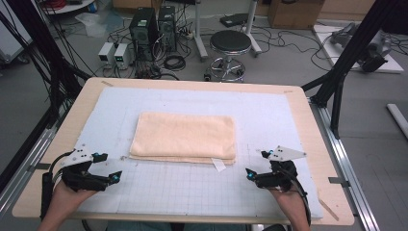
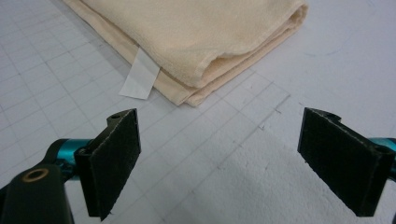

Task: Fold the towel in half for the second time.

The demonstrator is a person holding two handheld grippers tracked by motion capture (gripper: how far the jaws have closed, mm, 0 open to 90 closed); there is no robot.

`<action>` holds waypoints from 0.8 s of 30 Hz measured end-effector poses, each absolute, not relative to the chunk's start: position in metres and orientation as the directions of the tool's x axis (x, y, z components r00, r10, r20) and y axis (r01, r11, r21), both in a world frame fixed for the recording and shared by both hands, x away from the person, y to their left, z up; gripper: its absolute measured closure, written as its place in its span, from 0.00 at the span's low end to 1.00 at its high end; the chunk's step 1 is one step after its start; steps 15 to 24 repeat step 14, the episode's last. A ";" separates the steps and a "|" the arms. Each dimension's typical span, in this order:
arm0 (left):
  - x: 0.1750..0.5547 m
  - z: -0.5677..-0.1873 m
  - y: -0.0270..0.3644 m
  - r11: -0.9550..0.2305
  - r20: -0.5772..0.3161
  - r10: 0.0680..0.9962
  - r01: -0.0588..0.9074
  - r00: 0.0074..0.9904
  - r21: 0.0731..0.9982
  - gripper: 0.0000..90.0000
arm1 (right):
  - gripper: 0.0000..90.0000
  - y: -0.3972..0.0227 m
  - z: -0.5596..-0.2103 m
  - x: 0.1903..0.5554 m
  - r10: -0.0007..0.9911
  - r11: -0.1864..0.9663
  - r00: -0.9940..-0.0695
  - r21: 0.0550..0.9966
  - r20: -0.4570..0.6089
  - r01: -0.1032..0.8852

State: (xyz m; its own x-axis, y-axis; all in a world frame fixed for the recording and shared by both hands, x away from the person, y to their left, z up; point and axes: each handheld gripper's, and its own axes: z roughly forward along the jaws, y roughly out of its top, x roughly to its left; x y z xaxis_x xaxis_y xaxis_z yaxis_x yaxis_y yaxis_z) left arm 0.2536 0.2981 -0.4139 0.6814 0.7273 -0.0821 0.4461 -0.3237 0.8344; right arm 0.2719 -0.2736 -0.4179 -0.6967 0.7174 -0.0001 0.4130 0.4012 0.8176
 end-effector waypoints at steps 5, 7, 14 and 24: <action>0.252 -0.414 0.300 -0.323 -0.083 0.729 0.447 0.680 0.834 0.13 | 0.14 -0.277 -0.418 0.269 0.720 0.395 -0.694 0.823 -0.001 0.409; 0.252 -0.414 0.300 -0.321 -0.084 0.728 0.447 0.681 0.835 0.13 | 0.14 -0.277 -0.418 0.269 0.720 0.394 -0.694 0.823 0.000 0.409; 0.253 -0.415 0.298 -0.327 -0.084 0.723 0.447 0.686 0.833 0.13 | 0.14 -0.274 -0.418 0.270 0.714 0.405 -0.700 0.819 -0.005 0.407; 0.253 -0.415 0.298 -0.327 -0.084 0.723 0.447 0.686 0.833 0.13 | 0.14 -0.274 -0.418 0.270 0.714 0.405 -0.700 0.819 -0.005 0.407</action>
